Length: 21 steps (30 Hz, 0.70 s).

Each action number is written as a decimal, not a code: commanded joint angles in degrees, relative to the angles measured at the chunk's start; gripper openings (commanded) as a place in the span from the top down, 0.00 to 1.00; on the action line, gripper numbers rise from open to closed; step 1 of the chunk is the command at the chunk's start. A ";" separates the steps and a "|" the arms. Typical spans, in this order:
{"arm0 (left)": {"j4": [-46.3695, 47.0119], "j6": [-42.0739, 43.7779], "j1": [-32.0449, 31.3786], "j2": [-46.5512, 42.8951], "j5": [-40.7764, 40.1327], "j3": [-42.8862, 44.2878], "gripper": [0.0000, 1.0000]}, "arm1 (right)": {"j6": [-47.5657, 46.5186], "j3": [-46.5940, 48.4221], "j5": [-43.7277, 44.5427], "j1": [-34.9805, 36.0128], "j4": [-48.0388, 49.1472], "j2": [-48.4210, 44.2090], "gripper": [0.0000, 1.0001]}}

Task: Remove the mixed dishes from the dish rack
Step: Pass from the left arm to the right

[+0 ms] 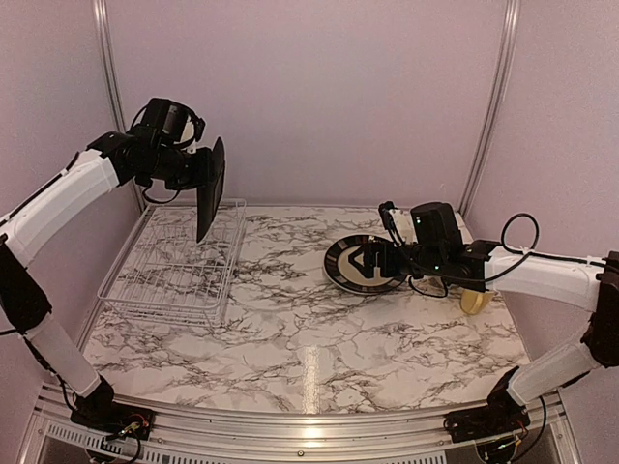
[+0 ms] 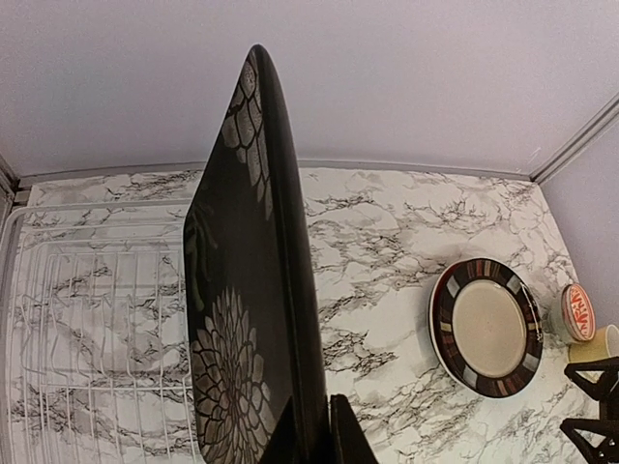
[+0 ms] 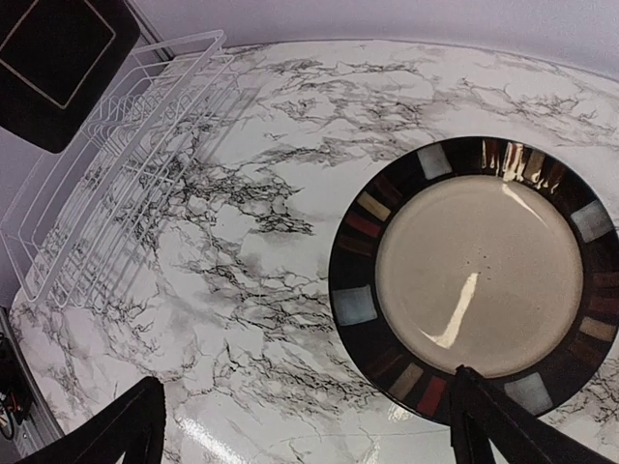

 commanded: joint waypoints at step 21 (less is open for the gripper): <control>51.20 51.52 -43.50 -3.03 -59.45 -27.05 1.00 | 17.58 -3.09 -11.51 -8.23 12.38 -8.76 0.02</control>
